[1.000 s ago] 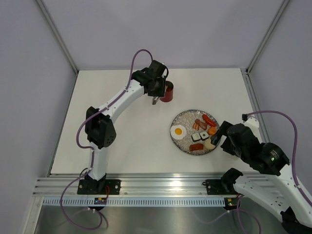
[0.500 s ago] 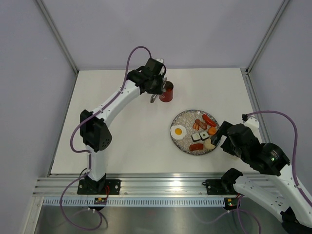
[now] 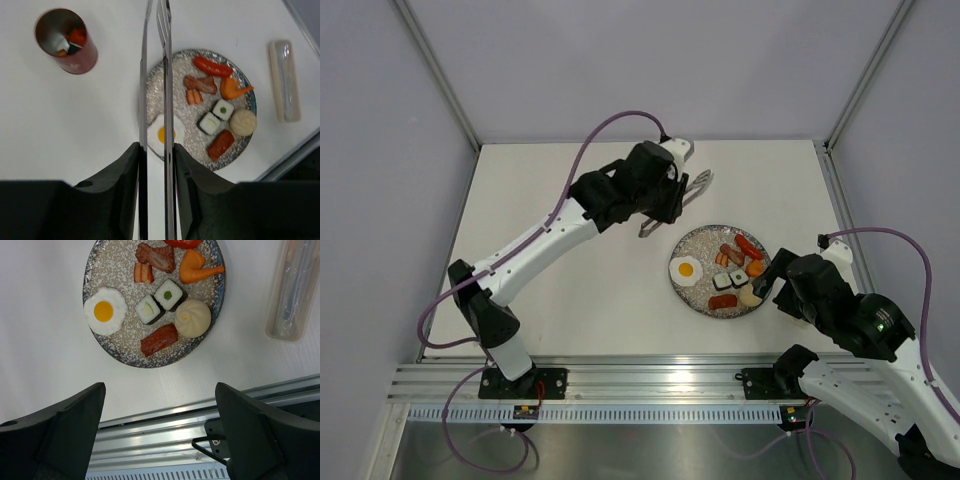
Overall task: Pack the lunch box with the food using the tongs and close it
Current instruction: Pick up the fake food from the plate.
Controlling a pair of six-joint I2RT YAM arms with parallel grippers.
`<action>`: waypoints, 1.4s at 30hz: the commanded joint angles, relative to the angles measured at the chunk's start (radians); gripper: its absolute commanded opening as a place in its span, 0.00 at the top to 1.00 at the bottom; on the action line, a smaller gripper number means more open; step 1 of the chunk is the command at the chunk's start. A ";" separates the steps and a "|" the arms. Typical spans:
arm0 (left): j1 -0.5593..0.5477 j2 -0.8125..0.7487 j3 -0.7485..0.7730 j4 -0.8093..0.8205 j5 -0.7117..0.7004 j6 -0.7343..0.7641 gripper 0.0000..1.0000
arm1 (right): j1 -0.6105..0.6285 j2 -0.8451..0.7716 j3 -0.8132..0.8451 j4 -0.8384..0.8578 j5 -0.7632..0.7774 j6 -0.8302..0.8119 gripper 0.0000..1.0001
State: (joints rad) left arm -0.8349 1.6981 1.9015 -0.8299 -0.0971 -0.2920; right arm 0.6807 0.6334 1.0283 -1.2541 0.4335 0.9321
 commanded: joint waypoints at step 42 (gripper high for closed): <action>-0.240 0.219 -0.173 0.104 -0.072 -0.254 0.48 | 0.008 -0.028 0.052 -0.016 0.024 -0.001 0.01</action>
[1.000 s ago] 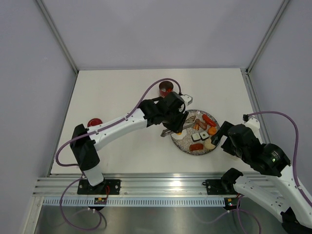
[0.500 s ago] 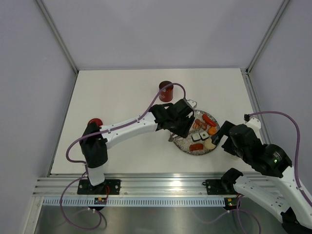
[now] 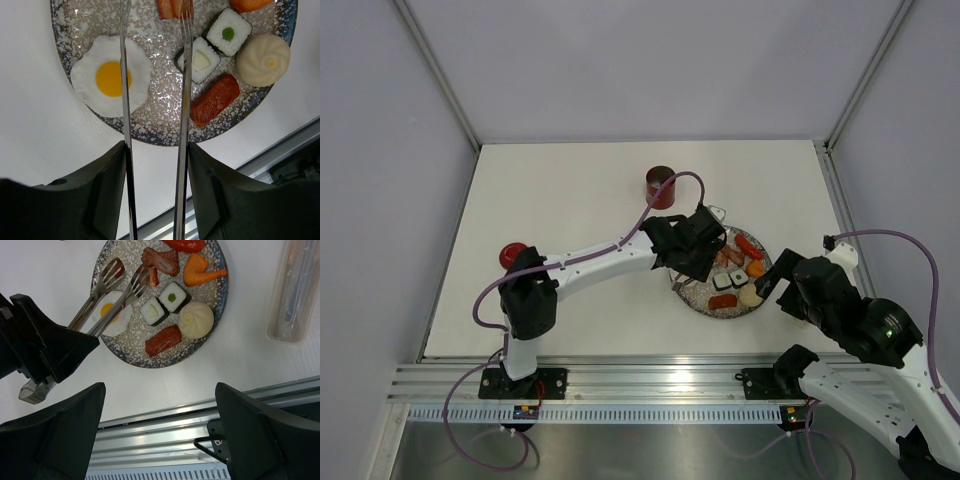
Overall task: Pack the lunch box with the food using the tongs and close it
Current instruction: Pick up the fake food from the plate.
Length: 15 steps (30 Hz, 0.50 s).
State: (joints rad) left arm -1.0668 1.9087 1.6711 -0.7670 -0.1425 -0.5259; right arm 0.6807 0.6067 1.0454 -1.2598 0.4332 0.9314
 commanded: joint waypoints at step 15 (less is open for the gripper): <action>-0.024 0.039 0.075 0.052 -0.011 -0.040 0.48 | 0.008 -0.013 0.002 -0.001 0.016 0.014 0.00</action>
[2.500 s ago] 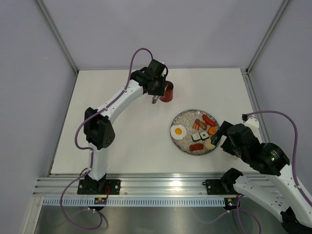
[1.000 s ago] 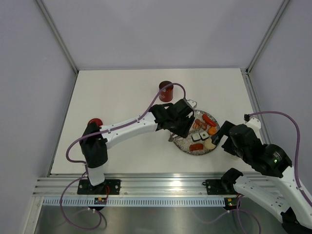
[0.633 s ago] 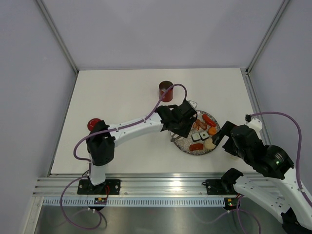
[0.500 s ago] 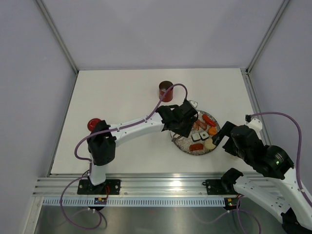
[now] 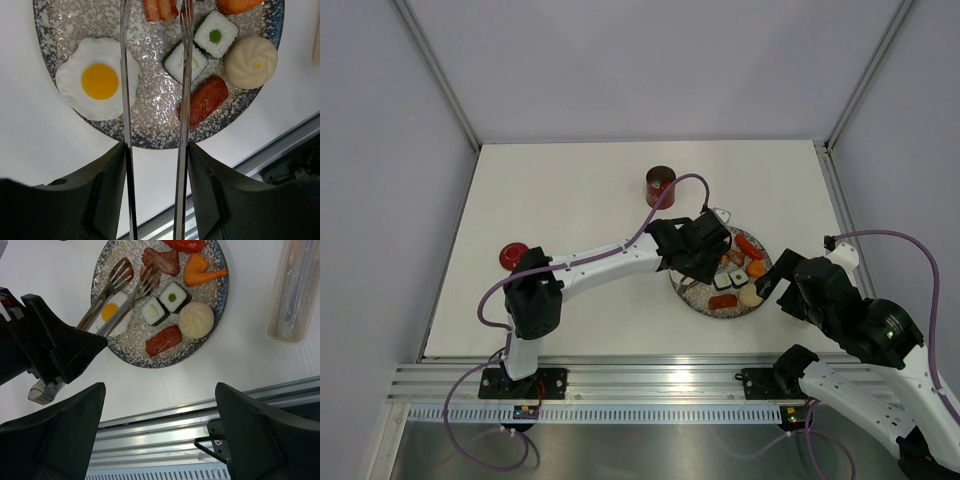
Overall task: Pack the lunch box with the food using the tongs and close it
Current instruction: Pick up the fake food from the plate.
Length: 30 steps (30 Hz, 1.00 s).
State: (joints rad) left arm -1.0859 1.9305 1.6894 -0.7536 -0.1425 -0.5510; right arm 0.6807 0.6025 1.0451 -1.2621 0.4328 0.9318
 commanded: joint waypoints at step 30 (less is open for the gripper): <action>-0.012 -0.105 0.061 -0.055 -0.200 0.006 0.80 | 0.006 -0.026 -0.014 0.021 0.003 0.022 0.01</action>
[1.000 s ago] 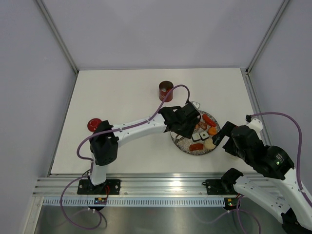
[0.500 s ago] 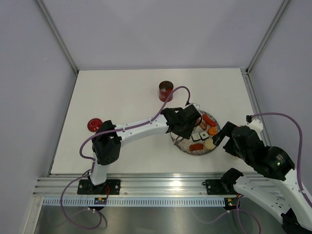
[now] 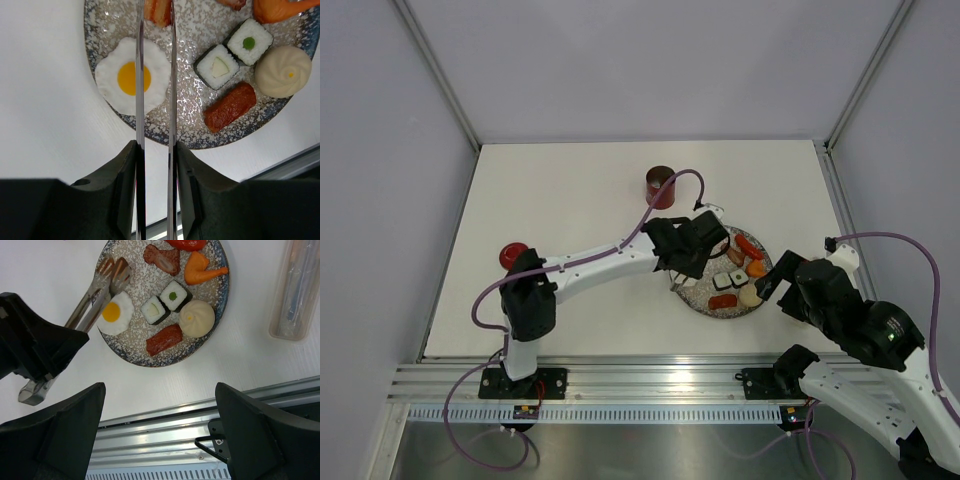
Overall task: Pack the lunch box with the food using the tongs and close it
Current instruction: Pick up the fake food from the plate, then place the fake food in the packing box.
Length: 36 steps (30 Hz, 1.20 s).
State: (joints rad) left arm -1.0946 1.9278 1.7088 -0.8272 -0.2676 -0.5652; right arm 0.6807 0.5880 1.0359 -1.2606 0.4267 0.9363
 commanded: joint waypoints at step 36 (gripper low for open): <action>0.426 -0.001 0.365 -0.006 0.088 0.125 0.78 | 0.008 0.001 0.030 -0.010 0.021 0.010 0.00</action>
State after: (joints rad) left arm -0.6743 1.9060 2.0163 -0.8948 -0.2359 -0.4492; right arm 0.6807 0.5785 1.0348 -1.2633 0.4267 0.9386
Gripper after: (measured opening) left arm 0.342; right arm 0.993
